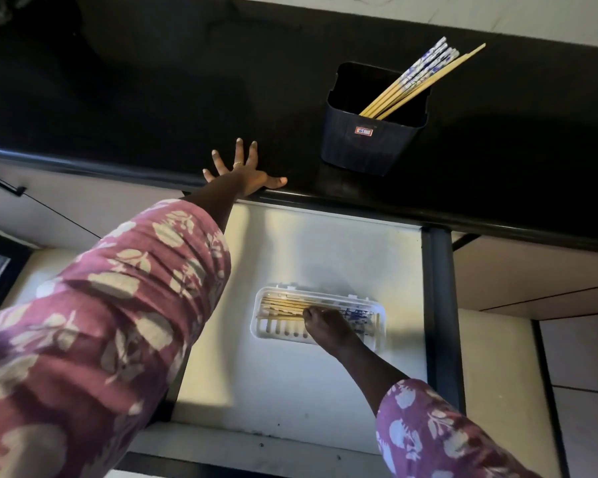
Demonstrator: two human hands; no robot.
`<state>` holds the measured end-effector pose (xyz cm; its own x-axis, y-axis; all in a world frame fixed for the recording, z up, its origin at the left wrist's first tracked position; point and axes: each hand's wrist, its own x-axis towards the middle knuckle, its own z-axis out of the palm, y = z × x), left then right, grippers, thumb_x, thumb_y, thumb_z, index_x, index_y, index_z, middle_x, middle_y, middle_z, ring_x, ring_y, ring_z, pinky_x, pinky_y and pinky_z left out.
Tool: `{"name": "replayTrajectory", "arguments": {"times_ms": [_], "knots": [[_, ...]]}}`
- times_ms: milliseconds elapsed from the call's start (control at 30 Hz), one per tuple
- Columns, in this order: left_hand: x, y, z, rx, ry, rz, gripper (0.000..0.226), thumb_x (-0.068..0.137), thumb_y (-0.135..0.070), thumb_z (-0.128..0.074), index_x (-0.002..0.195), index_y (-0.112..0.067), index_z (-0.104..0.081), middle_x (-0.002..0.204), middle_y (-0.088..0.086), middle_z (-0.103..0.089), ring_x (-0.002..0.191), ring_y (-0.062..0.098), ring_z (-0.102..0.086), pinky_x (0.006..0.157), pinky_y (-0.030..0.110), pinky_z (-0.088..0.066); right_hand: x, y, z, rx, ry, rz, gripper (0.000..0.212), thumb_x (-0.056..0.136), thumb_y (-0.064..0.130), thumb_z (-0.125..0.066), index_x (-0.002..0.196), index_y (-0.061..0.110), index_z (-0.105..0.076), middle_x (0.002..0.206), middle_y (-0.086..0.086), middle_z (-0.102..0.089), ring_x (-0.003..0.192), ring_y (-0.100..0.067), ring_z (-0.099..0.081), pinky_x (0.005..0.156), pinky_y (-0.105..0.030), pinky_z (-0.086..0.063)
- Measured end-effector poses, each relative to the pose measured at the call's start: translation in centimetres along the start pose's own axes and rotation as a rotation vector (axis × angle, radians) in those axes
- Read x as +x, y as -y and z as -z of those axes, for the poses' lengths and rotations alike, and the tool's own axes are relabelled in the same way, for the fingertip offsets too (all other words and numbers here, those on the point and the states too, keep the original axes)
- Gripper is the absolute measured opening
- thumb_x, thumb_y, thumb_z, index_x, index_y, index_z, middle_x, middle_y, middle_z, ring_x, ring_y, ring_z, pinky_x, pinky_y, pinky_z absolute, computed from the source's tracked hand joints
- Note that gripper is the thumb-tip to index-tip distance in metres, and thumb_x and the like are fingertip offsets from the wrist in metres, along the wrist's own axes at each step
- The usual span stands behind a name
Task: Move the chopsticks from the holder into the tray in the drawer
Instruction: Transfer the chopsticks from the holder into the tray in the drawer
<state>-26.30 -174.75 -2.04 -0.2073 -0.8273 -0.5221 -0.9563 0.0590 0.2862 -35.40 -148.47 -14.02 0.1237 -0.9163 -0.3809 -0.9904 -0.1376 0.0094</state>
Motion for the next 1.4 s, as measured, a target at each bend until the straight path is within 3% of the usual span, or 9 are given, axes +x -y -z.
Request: {"name": "replayTrajectory", "arguments": {"times_ms": [167,300,433,567,667,867,1100,1267,1400], "knots": [[-0.3,-0.1,0.2,-0.010,-0.004,0.006,0.102,0.075,-0.070,-0.053,0.147,-0.038,0.010,0.156,-0.012,0.024,0.141,0.039,0.025,0.111,0.062,0.008,0.1,-0.1,0.4,-0.069,0.015,0.013,0.043,0.027,0.037,-0.091,0.050,0.008,-0.068,0.045,0.000,-0.064,0.036,-0.007,-0.060,0.030,-0.015,-0.042],[-0.1,-0.2,0.1,-0.011,-0.006,0.016,0.102,0.075,-0.071,-0.054,0.147,-0.039,0.010,0.156,-0.012,0.024,0.141,0.039,0.025,0.111,0.062,0.008,0.2,-0.8,-0.6,-0.063,0.066,0.078,0.022,0.081,0.015,-0.065,0.101,0.005,-0.066,0.098,-0.009,-0.071,0.087,-0.024,-0.071,0.069,-0.032,-0.058],[0.2,0.0,0.0,-0.019,-0.001,0.018,0.102,0.074,-0.071,-0.053,0.147,-0.039,0.010,0.156,-0.011,0.023,0.141,0.040,0.024,0.110,0.062,0.008,0.5,-1.1,-1.2,-0.108,0.142,0.119,0.030,0.090,0.002,-0.046,0.120,-0.001,-0.051,0.122,-0.015,-0.058,0.109,-0.032,-0.062,0.084,-0.042,-0.054],[0.2,0.0,0.0,-0.024,-0.005,0.030,0.102,0.074,-0.071,-0.054,0.147,-0.040,0.010,0.156,-0.013,0.023,0.141,0.039,0.025,0.110,0.062,0.009,0.3,-1.3,-1.0,-0.112,0.070,0.132,0.028,0.067,0.025,-0.077,0.093,0.017,-0.073,0.103,0.004,-0.073,0.094,-0.007,-0.070,0.060,-0.023,-0.060],[0.2,0.0,0.0,-0.035,-0.004,0.033,0.102,0.074,-0.070,-0.055,0.146,-0.041,0.010,0.156,-0.013,0.024,0.141,0.039,0.025,0.110,0.062,0.009,0.2,-1.6,-1.7,-0.008,-0.016,0.127,0.043,0.050,0.012,-0.086,0.091,0.018,-0.075,0.097,0.007,-0.076,0.081,-0.008,-0.073,0.049,-0.022,-0.059],[0.2,-0.2,0.0,-0.039,-0.011,0.036,0.102,0.074,-0.070,-0.054,0.146,-0.041,0.010,0.156,-0.013,0.024,0.141,0.039,0.025,0.110,0.062,0.009,0.6,-2.4,-2.6,0.118,-0.023,0.197,0.052,0.082,-0.011,-0.053,0.131,0.005,-0.051,0.141,-0.012,-0.052,0.130,-0.026,-0.049,0.100,-0.042,-0.049],[-0.6,-0.6,0.1,-0.038,-0.031,0.044,0.097,0.075,-0.073,-0.050,0.147,-0.040,0.006,0.158,-0.012,0.017,0.142,0.039,0.021,0.111,0.061,0.008,-1.0,-3.3,0.7,0.142,-0.323,0.290,0.052,0.042,-0.004,-0.081,0.090,0.017,-0.076,0.094,0.004,-0.077,0.074,-0.012,-0.074,0.044,-0.020,-0.056],[-1.0,-0.9,0.4,-0.042,-0.032,0.039,0.096,0.076,-0.071,-0.051,0.148,-0.040,0.005,0.158,-0.013,0.017,0.143,0.038,0.021,0.113,0.060,0.007,-0.5,-5.1,5.2,0.214,-0.684,0.360,0.048,0.048,-0.014,-0.080,0.092,0.008,-0.077,0.094,-0.006,-0.078,0.086,-0.016,-0.075,0.058,-0.025,-0.061],[-1.5,-0.8,0.3,-0.031,-0.033,0.030,0.096,0.076,-0.072,-0.050,0.148,-0.039,0.006,0.158,-0.012,0.017,0.143,0.038,0.020,0.113,0.060,0.007,0.6,-8.2,10.8,0.170,-0.993,0.218,0.042,0.070,-0.019,-0.056,0.099,0.004,-0.075,0.103,-0.012,-0.075,0.092,-0.023,-0.073,0.080,-0.027,-0.057]]}}
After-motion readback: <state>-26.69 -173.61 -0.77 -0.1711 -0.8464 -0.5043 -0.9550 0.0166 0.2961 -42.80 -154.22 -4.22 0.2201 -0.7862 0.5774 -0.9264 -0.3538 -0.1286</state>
